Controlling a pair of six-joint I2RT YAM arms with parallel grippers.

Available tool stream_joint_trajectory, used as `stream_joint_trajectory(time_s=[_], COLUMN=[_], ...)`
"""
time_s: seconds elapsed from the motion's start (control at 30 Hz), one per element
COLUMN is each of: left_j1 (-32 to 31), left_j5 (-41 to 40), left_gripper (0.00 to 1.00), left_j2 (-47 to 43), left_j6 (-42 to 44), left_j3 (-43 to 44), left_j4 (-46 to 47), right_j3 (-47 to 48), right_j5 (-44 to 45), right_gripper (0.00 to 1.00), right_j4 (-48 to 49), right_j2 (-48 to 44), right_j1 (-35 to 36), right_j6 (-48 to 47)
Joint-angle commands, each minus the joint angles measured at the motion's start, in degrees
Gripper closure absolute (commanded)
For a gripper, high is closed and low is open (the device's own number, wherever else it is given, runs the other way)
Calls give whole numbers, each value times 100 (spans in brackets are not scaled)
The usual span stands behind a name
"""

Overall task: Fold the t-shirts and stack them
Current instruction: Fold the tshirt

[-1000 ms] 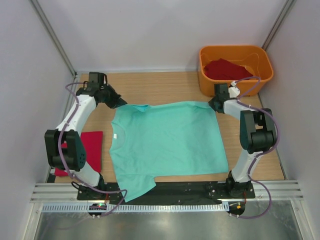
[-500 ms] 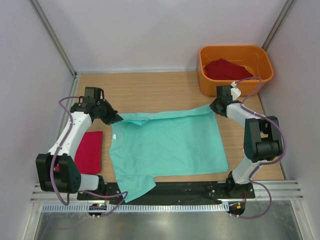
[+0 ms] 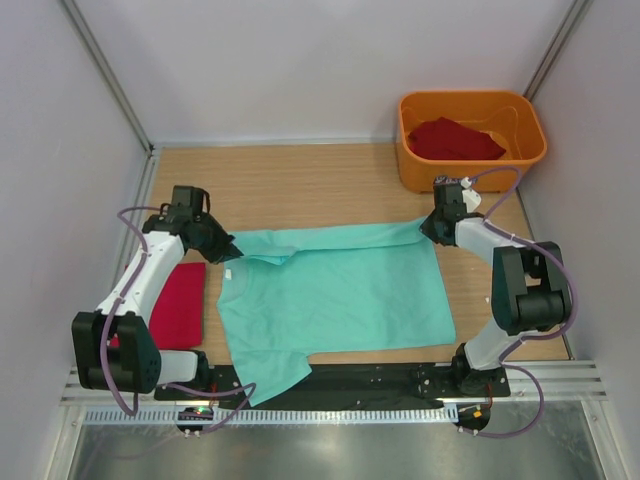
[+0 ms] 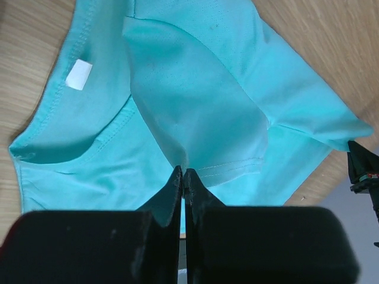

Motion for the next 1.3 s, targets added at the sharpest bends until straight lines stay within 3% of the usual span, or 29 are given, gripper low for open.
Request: stream_joint_trajectory(time_s=[0.0,0.37,0.53,0.67,0.7,0.77,0.83,0.9,1.03,1.17,1.27], left_j1=[25,16,25,16,25,16,25,25,51,87,131], left_j5=[-133,-177,-493,-643,-651,-905,-950,-802,-450,-300,-239], left_gripper=[100,100,80,81,80,64,52,50,53,49,54], left_j2=[-192,-209,-560,-588,-596,-570,-282,305,1160,1820,2049], left_j6=[-63,-55,77,305,349,446,709,990,1299,1492,1458], left_j3=[-43,-315,-263,-25,-8,45,211,633,1169,1513,1548], left_j4=[-146,-181,-444,-892,-893,-727,-463,-340,-102,-76,-84], right_j3=[-41,-208,-471,-472,-428,-184,2,257,862,1328,1496], right_j5=[16,-81,-151,-37,-37,-133,-195,-230,-484,-749,-810], right_gripper=[97,95,81,75,66,58,53,52,51,49,49], right_j4=[2,-165,-631,-877,-894,-965,-947,-939,-860,-930,-1113], right_j2=[-276,-452,-900,-1261,-1252,-1104,-980,-762,-216,346,593], right_j1=[-9,-18,-27,-18,-18,-27,-35,-62,-123,-193,-220], right_j6=[-128,-163,-382,-664,-708,-848,-945,-1112,-1472,-1587,-1649])
